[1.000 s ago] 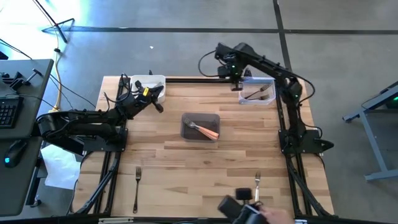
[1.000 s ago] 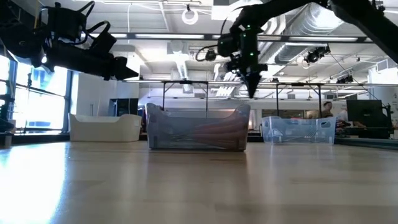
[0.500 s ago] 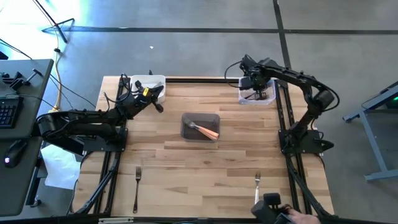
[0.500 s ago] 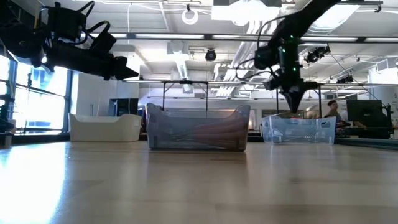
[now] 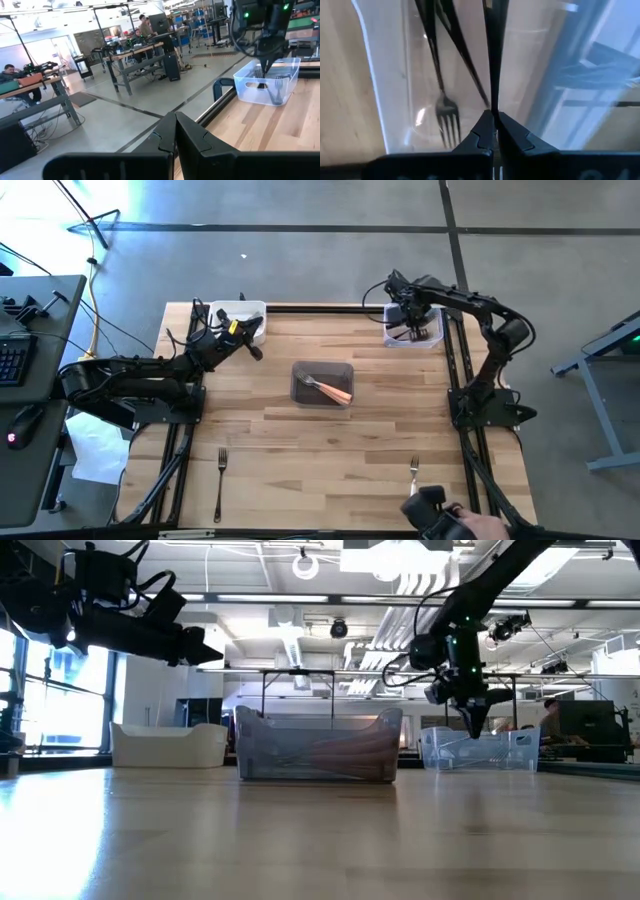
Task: Sort silverware by color (type)
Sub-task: Put the top black fork into the transparent bin, then put the white fork into the white bin
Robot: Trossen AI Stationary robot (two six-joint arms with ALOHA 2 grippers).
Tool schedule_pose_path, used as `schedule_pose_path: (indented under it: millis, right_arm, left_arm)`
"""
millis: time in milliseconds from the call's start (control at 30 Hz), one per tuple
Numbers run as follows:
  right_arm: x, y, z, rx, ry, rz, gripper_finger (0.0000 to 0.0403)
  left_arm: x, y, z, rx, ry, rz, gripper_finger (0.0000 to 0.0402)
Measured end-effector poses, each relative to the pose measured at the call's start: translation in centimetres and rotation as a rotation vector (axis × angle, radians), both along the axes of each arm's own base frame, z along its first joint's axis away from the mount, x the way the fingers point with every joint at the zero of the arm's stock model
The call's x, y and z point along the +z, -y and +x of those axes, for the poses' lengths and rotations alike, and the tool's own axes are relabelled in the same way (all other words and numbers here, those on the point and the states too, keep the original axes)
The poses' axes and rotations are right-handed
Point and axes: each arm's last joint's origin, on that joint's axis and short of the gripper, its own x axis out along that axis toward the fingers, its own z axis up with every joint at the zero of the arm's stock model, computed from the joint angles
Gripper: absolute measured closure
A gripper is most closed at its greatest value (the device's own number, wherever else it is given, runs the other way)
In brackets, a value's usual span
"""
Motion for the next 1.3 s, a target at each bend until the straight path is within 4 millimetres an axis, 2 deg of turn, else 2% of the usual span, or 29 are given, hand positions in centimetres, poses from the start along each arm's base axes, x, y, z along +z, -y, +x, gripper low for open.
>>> schedule_pose_path:
  millis: [200, 367, 500, 600, 733, 867, 967, 1167, 1300]
  right_arm:
    - [-1.7, 0.4, 0.3, -0.144, -0.009, -0.001, 0.0394]
    - [-1.2, 0.4, 0.4, -0.294, 0.006, -0.037, 0.0365]
    - [0.6, 0.9, 0.8, -0.404, 0.048, -0.072, 0.0324]
    - [2.8, 1.1, 1.4, -0.473, 0.08, -0.093, 0.0296]
    - [6.5, -0.1, 2.8, -0.636, 0.194, 0.011, 0.0297]
    - [8.1, -3.8, 4.2, -0.73, 0.364, 0.093, 0.0354]
    - [7.2, -8.1, 5.4, -0.729, 0.454, 0.091, 0.0395]
    - [5.3, -17.5, 6.3, -0.864, 0.719, 0.17, 0.0399]
    - [4.9, -23.6, 5.9, -1.039, 0.766, 0.211, 0.0397]
  left_arm:
    - [0.0, 0.0, 0.0, -0.002, 0.0, 0.0, 0.0402]
    - [0.0, 0.0, 0.0, -0.024, 0.005, -0.005, 0.0402]
    - [0.0, 0.1, 0.1, -0.047, 0.005, -0.004, 0.0401]
    - [0.0, 0.1, 0.1, -0.046, 0.001, 0.001, 0.0402]
    - [0.1, 0.1, 0.1, -0.045, -0.004, 0.025, 0.0401]
    - [0.5, 0.0, 0.2, -0.043, -0.005, 0.054, 0.0401]
    - [1.1, -0.1, 0.4, -0.043, -0.006, 0.084, 0.0402]
    - [2.7, -0.3, 1.1, -0.1, -0.002, 0.159, 0.0402]
    - [3.7, -0.4, 1.6, -0.155, -0.001, 0.204, 0.0402]
